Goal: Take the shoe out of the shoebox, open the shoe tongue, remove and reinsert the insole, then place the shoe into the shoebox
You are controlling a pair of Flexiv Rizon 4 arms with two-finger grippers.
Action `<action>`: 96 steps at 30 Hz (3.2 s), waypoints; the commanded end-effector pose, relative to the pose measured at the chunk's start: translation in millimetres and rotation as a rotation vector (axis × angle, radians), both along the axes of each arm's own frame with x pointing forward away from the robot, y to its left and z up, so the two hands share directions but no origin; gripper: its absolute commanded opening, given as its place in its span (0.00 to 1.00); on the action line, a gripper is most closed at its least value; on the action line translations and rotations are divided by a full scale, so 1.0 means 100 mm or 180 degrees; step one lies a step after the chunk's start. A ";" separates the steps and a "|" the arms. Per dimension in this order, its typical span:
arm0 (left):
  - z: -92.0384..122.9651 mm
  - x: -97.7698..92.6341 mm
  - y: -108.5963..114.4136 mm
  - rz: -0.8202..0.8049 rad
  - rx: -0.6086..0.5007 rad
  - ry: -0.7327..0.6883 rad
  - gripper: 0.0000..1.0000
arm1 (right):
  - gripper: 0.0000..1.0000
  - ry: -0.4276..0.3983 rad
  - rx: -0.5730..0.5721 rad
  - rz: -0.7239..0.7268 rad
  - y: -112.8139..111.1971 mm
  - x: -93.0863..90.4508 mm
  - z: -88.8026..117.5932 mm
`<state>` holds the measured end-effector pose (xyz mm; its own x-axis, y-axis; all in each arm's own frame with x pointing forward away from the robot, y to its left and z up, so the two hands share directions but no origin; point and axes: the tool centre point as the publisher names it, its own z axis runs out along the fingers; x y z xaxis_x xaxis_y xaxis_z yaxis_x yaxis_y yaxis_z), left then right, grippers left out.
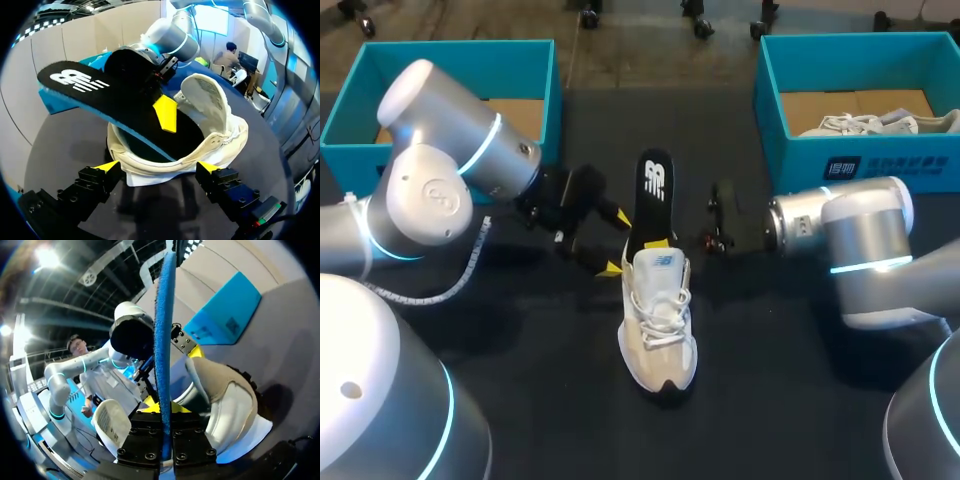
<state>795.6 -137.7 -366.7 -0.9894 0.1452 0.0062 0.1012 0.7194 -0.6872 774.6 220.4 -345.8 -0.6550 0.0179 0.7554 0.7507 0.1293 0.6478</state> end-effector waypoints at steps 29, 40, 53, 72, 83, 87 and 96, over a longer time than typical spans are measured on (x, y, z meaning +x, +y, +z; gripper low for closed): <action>0.00 0.08 0.00 -0.0015 -0.0003 0.0018 1.00 | 0.00 -0.0137 -0.0203 0.0140 -0.02 0.24 0.27; 0.00 0.05 0.00 -0.0014 -0.0009 0.0026 1.00 | 0.00 0.0214 -0.0188 0.0201 -0.03 0.07 0.08; -0.03 0.02 0.01 0.0002 -0.0007 0.0063 1.00 | 0.00 0.0570 -0.0191 0.0251 0.03 -0.13 -0.07; 0.01 0.03 0.05 0.0018 -0.0025 0.0037 1.00 | 0.14 0.0225 -0.0400 0.0295 -0.03 0.20 0.19; -0.01 0.03 0.08 0.0038 -0.0028 0.0044 1.00 | 0.00 0.0612 -0.0469 0.0479 0.03 0.07 0.08; -0.03 0.04 0.09 0.0047 -0.0029 0.0058 1.00 | 0.00 0.0737 -0.0460 0.0439 0.04 -0.08 0.06; -0.05 0.02 0.05 0.0021 -0.0036 0.0073 1.00 | 0.00 0.0909 -0.0490 0.0368 0.04 -0.26 0.02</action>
<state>797.9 -130.8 -369.8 -0.9902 0.1374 0.0269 0.0799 0.7122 -0.6974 759.2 225.1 -344.2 -0.4196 0.0728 0.9048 0.8697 0.3174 0.3779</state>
